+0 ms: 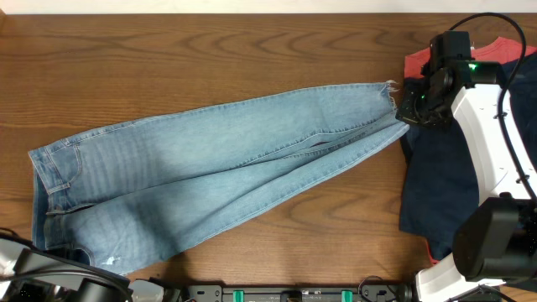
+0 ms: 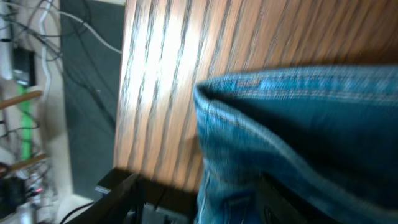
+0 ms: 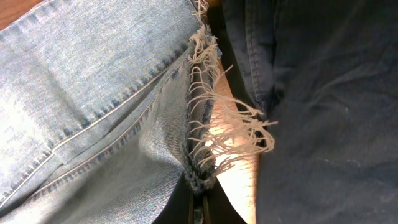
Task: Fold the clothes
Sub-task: 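Hold the hems with the right gripper while the left holds the waistband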
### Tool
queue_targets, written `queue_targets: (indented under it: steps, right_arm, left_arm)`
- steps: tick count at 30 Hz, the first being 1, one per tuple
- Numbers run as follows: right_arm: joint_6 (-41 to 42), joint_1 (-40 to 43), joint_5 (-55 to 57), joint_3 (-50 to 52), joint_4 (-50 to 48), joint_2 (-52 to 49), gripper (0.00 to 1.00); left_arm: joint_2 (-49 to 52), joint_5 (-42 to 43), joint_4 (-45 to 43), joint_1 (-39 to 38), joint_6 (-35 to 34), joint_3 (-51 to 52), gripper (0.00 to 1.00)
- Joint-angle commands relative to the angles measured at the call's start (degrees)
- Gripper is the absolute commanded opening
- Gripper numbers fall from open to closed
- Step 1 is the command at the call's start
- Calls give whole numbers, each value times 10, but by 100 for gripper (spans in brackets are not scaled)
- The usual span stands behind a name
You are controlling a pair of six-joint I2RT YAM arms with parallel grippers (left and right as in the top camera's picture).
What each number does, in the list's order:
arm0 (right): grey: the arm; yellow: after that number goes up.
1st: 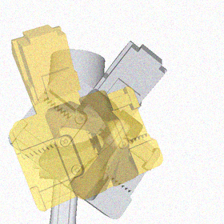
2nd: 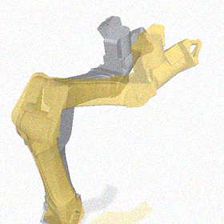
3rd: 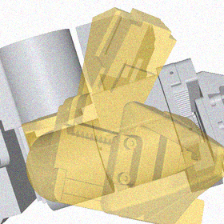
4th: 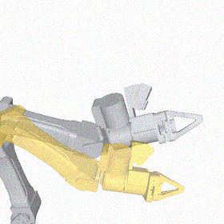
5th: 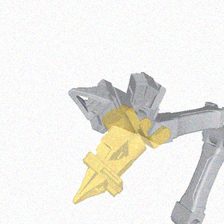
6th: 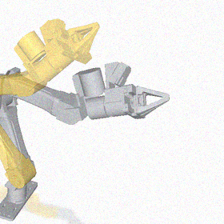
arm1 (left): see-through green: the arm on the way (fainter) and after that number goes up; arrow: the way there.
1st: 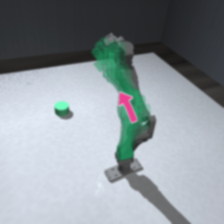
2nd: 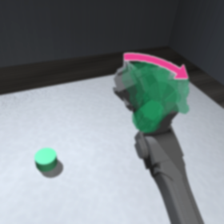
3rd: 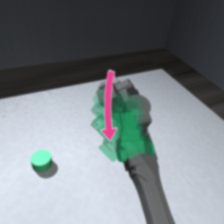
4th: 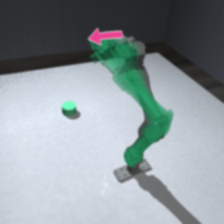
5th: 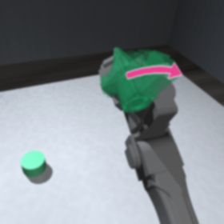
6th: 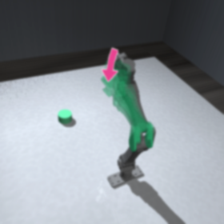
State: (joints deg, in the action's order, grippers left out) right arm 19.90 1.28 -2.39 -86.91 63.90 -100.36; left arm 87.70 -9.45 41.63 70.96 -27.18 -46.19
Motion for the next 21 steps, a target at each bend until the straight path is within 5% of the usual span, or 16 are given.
queue_targets:
  steps: [1,9,19,21]
  right_arm:
    - [-9,10,9,-3,-4,3,1]
    - [-7,11,24,-3,-4,3,1]
    - [-6,14,23,-3,1,3,1]
    - [-5,14,23,-3,0,3,1]
  left_arm:
    - [3,7,-27,11,1,2,57]
    - [78,9,-62,11,5,3,39]
    - [122,32,-75,11,5,3,35]
    - [122,46,-75,11,5,3,19]
